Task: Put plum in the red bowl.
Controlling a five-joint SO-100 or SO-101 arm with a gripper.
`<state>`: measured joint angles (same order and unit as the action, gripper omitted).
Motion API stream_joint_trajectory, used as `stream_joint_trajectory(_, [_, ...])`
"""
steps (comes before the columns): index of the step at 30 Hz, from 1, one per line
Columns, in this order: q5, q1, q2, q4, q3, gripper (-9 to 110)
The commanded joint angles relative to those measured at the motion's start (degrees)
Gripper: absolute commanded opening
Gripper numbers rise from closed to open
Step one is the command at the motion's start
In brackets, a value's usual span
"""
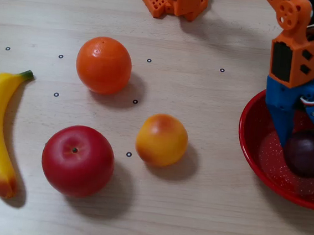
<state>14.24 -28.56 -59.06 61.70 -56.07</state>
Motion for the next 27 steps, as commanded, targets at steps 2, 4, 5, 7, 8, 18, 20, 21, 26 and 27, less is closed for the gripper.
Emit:
stream_joint_trajectory(2, [0.4, -1.9, -3.6, 2.5, 6.3, 0])
stream_joint_trajectory(4, [0.4, -2.0, -3.5, 3.2, 6.3, 0])
stream_joint_trajectory(5, [0.5, -2.1, -3.5, 3.6, 6.3, 0])
stream_joint_trajectory(7, [1.0, -2.4, -3.5, 4.5, 6.3, 0])
stream_joint_trajectory(8, [1.6, -2.5, -3.4, 4.9, 6.3, 0])
stream_joint_trajectory(18, [5.4, -2.9, -4.1, 11.9, 6.3, 35])
stream_joint_trajectory(20, [5.4, -2.8, -4.2, 13.3, 6.4, 41])
stream_joint_trajectory(21, [5.7, -2.7, -4.3, 13.9, 6.4, 43])
stream_joint_trajectory(26, [6.5, -2.5, -5.2, 15.0, 6.8, 48])
stream_joint_trajectory(27, [6.5, -2.4, -5.4, 15.0, 6.9, 48])
